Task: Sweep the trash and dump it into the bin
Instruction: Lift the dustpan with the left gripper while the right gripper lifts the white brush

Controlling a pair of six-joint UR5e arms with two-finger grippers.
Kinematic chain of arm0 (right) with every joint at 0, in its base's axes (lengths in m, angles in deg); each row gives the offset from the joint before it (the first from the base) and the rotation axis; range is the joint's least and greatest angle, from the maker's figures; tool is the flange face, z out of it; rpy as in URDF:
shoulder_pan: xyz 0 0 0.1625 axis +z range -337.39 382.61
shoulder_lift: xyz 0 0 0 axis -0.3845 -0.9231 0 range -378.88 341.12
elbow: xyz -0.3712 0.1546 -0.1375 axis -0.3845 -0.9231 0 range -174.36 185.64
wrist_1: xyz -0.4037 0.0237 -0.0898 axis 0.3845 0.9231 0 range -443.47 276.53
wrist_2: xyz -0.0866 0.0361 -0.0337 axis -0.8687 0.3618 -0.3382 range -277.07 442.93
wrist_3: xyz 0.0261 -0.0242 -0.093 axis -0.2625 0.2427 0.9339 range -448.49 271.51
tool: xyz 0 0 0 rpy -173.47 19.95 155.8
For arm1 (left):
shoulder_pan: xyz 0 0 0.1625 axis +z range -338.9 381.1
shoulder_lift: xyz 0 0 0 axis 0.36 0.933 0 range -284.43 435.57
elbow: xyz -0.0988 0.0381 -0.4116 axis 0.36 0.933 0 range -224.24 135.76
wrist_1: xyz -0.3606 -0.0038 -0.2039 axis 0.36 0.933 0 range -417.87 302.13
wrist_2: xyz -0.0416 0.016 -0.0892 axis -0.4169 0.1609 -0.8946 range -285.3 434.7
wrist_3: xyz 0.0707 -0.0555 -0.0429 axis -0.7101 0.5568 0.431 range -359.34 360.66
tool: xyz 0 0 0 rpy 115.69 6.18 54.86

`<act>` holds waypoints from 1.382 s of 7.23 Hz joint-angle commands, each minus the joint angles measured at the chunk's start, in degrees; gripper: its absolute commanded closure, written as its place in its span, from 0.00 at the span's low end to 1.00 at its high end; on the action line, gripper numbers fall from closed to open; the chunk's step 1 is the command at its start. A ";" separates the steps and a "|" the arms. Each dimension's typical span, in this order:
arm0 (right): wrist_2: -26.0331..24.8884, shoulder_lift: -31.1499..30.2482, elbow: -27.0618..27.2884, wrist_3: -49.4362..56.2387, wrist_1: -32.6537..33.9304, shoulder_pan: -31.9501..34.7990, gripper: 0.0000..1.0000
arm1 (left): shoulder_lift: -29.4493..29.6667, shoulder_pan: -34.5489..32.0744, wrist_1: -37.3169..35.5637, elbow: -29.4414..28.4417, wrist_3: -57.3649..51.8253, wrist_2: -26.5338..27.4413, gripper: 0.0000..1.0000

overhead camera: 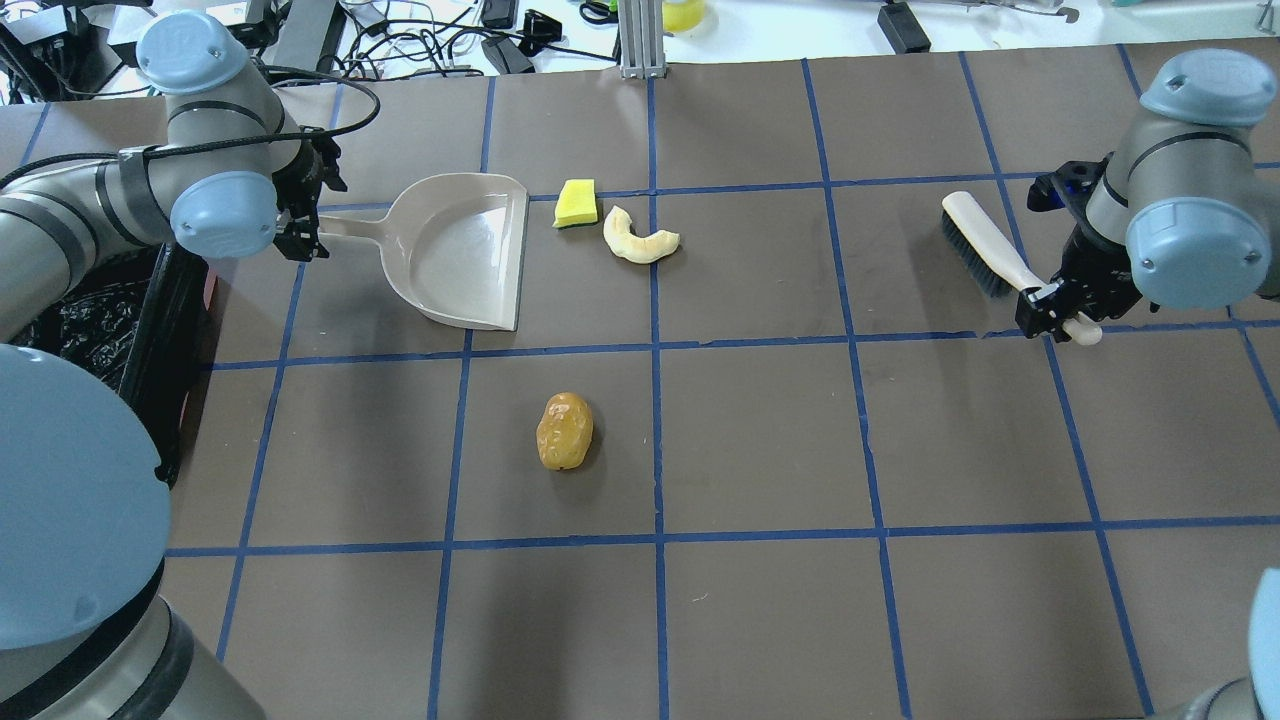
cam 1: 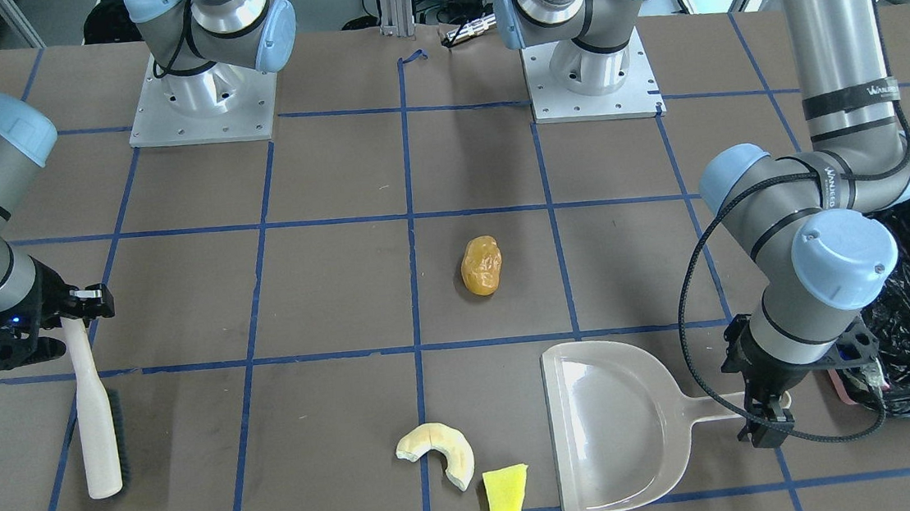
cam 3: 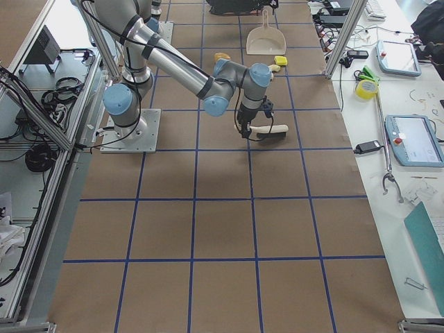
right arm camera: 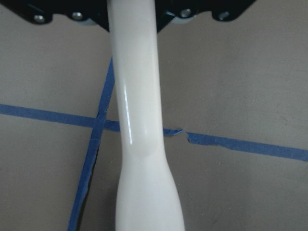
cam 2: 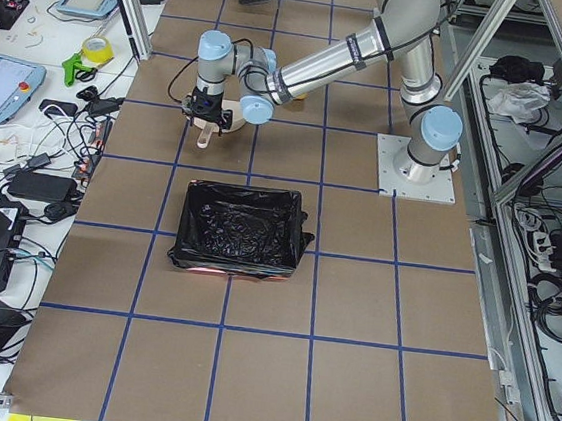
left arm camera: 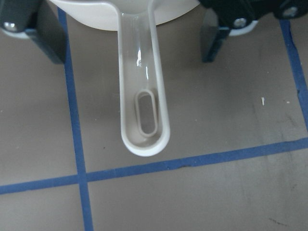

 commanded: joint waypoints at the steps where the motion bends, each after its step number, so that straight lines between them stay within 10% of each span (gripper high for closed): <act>1: -0.33 0.29 0.75 1.04 0.19 -0.02 0.52 | 1.02 0.00 -0.29 -0.01 0.08 0.01 0.02; 3: -0.33 0.38 0.84 1.48 0.19 -0.11 0.50 | 1.29 0.00 -0.29 -0.62 0.00 0.01 0.07; 6: -0.33 0.56 0.84 1.48 0.19 -0.11 0.51 | 1.29 0.00 -0.12 -0.89 2.19 -0.08 0.97; 10: -0.24 0.38 0.66 1.48 0.01 -0.11 0.85 | 0.42 0.00 -0.20 -1.07 1.41 2.62 1.00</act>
